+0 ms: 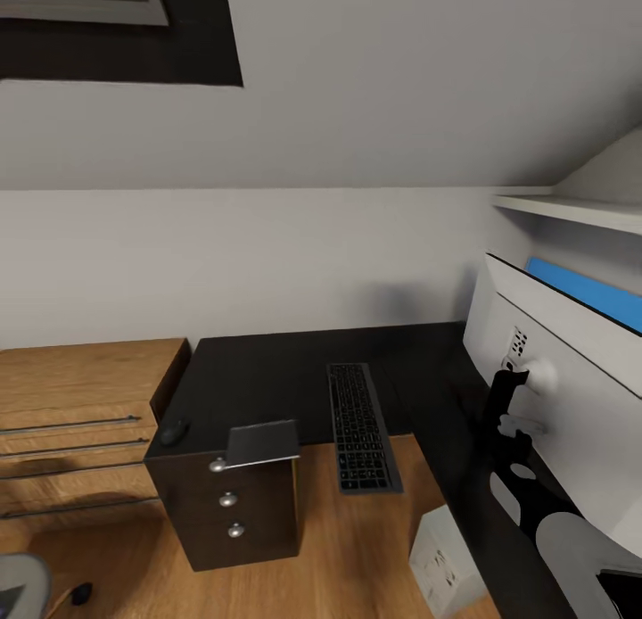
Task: In the bedroom, organize the workspace by keeping the computer under the desk, ensuring the monitor is on the desk, placing the keyboard on the desk next to the monitor, placing the mouse on the desk next to the keyboard, moving the folder from the swivel chair onto the desk next to the mouse, stacking the notebook on top of the folder with the pen on top of the notebook, and positioning the swivel chair next to the desk.
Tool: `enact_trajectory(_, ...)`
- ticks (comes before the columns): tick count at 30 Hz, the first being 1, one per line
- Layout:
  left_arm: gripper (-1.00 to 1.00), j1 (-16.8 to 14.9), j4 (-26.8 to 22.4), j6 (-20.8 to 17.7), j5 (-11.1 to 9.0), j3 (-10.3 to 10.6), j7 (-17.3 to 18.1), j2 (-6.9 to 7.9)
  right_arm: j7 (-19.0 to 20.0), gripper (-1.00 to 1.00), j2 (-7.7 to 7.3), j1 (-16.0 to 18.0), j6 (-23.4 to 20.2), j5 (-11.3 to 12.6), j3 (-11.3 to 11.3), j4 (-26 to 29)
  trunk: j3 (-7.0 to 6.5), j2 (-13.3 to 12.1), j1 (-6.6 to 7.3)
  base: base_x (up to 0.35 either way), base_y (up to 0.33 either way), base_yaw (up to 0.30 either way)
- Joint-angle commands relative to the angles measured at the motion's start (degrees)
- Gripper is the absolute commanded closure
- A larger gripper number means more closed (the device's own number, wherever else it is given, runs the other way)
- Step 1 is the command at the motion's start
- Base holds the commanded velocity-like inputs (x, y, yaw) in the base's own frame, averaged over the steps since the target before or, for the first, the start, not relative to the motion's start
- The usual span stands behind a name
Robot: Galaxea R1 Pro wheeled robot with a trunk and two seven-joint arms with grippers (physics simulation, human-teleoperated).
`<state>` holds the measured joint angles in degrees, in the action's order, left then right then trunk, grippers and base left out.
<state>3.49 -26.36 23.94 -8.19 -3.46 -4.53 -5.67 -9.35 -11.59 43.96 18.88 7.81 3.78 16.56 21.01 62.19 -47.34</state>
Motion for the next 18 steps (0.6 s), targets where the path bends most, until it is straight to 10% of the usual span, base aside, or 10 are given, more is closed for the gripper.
enact_trajectory(1,-1.00,0.0,-0.1,0.1,-0.2,-0.1,0.0,-0.04,0.0,1.00,-0.01,0.1,0.3,0.5,-0.3,0.1,0.04,0.0,0.03,-0.283,-0.121,0.000)
enact_trajectory(18,-1.00,0.0,-0.1,0.1,-0.2,-0.1,0.0,-0.04,0.0,1.00,-0.01,0.1,0.3,0.5,-0.3,0.1,0.04,0.0,0.03,-0.297,-0.094,0.000)
